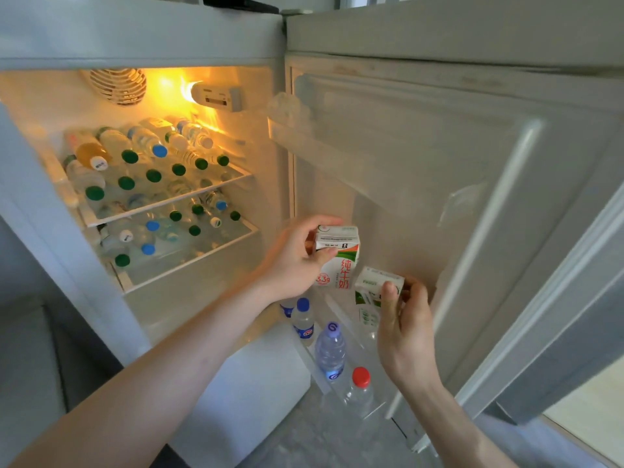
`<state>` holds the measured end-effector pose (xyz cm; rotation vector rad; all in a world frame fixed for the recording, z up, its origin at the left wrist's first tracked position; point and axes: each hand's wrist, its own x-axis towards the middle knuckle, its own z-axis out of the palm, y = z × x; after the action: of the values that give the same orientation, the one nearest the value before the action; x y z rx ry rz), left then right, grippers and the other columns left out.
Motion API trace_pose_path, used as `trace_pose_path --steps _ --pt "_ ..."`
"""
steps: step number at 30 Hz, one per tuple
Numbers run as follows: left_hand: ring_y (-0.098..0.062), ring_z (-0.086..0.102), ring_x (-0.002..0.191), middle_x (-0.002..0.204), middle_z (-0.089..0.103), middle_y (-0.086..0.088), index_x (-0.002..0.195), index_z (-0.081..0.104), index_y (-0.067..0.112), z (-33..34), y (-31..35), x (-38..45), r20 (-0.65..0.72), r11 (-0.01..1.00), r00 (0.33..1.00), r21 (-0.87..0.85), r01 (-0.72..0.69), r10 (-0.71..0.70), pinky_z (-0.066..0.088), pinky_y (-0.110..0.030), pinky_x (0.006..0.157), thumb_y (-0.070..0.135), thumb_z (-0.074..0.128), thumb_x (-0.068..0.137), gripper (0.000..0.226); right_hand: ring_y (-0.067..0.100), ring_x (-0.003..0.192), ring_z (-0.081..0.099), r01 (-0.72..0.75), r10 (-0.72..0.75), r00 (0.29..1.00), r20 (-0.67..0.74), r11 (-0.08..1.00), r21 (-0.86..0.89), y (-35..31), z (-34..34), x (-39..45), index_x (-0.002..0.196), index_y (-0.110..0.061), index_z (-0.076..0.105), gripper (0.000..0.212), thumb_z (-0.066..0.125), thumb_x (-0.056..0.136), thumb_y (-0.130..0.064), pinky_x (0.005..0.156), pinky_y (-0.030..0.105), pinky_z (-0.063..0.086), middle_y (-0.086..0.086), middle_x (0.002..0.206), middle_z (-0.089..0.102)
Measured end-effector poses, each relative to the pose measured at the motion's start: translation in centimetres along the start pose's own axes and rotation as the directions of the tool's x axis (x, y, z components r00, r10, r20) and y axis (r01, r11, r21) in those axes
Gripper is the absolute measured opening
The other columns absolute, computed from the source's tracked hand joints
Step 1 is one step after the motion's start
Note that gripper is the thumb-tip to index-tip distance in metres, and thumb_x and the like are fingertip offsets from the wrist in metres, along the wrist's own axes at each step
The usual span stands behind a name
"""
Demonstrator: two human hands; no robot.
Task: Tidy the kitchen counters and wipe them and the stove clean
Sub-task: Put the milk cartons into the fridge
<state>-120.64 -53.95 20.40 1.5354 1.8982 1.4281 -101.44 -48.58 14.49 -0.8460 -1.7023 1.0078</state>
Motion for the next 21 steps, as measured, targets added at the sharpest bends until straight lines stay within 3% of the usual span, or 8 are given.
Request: trace_pose_path --steps 3,6,8,10,13,17,21 --pt "-0.003 0.063 0.117 0.129 0.064 0.011 0.133 0.059 0.035 0.8 -0.8 0.7 0.058 0.997 0.998 0.074 -0.011 0.006 0.056 -0.031 0.100 0.009 0.064 0.098 0.044 0.009 0.096 0.065 0.012 -0.011 1.000 -0.016 0.999 0.051 0.0 -0.2 0.0 0.107 -0.037 0.047 0.005 0.046 0.101 -0.038 0.081 0.035 0.056 -0.004 0.105 0.063" --pt "-0.017 0.058 0.124 0.125 0.063 0.019 0.127 0.055 0.053 1.4 -1.4 1.3 0.096 0.985 0.994 0.169 0.026 -0.043 0.048 -0.048 0.107 0.024 0.063 0.095 0.044 0.012 0.108 0.063 0.037 -0.035 0.999 -0.022 0.996 0.081 0.0 -0.5 -0.2 0.126 -0.029 0.048 0.024 0.048 0.102 -0.031 0.086 0.026 0.054 -0.003 0.118 0.060" --pt "-0.021 0.055 0.127 0.122 0.064 0.025 0.124 0.052 0.059 1.6 -1.3 1.7 0.121 0.981 0.991 0.189 0.039 -0.062 0.042 -0.053 0.111 0.033 0.061 0.090 0.044 0.008 0.119 0.056 0.068 -0.067 0.998 -0.019 0.998 0.014 0.0 -0.7 -0.4 0.138 -0.019 0.044 0.037 0.049 0.103 -0.026 0.093 0.013 0.045 -0.003 0.131 0.055" --pt "-0.015 0.057 0.126 0.120 0.066 0.025 0.122 0.055 0.057 1.7 -0.7 2.1 0.140 0.985 0.988 0.166 0.046 -0.070 0.040 -0.052 0.113 0.033 0.062 0.085 0.045 0.005 0.130 0.047 0.113 -0.114 0.993 -0.018 0.992 -0.054 0.1 -1.0 -0.5 0.143 -0.013 0.042 0.042 0.052 0.103 -0.015 0.097 0.003 0.035 -0.003 0.143 0.048" --pt "-0.006 0.061 0.122 0.118 0.069 0.025 0.122 0.058 0.051 1.8 0.0 2.6 0.172 0.988 0.982 0.147 0.052 -0.077 0.039 -0.053 0.113 0.028 0.065 0.081 0.048 0.009 0.146 0.034 0.209 -0.212 0.977 -0.012 0.971 -0.112 0.3 -1.4 -0.7 0.143 -0.008 0.043 0.046 0.053 0.099 0.001 0.107 0.007 0.030 0.005 0.151 0.042" --pt "-0.020 0.065 0.117 0.114 0.072 0.013 0.104 0.070 0.044 1.6 0.2 3.2 0.207 0.987 0.967 0.090 0.134 -0.150 0.049 -0.060 0.100 0.009 0.058 0.072 0.049 0.011 0.152 0.024 0.283 -0.287 0.958 -0.003 0.946 -0.157 0.3 -1.8 -1.2 0.143 -0.008 0.045 0.052 0.051 0.094 0.011 0.116 0.013 0.023 0.005 0.156 0.040" --pt "-0.011 0.062 0.115 0.104 0.073 0.017 0.100 0.071 0.047 2.1 0.1 3.2 0.237 0.969 0.946 0.164 0.187 -0.222 0.049 -0.041 0.101 0.003 0.049 0.078 0.053 0.009 0.150 0.028 0.285 -0.286 0.958 0.008 0.949 -0.137 0.2 -2.1 -1.4 0.140 -0.008 0.046 0.053 0.053 0.092 0.013 0.117 0.016 0.027 0.004 0.151 0.044"
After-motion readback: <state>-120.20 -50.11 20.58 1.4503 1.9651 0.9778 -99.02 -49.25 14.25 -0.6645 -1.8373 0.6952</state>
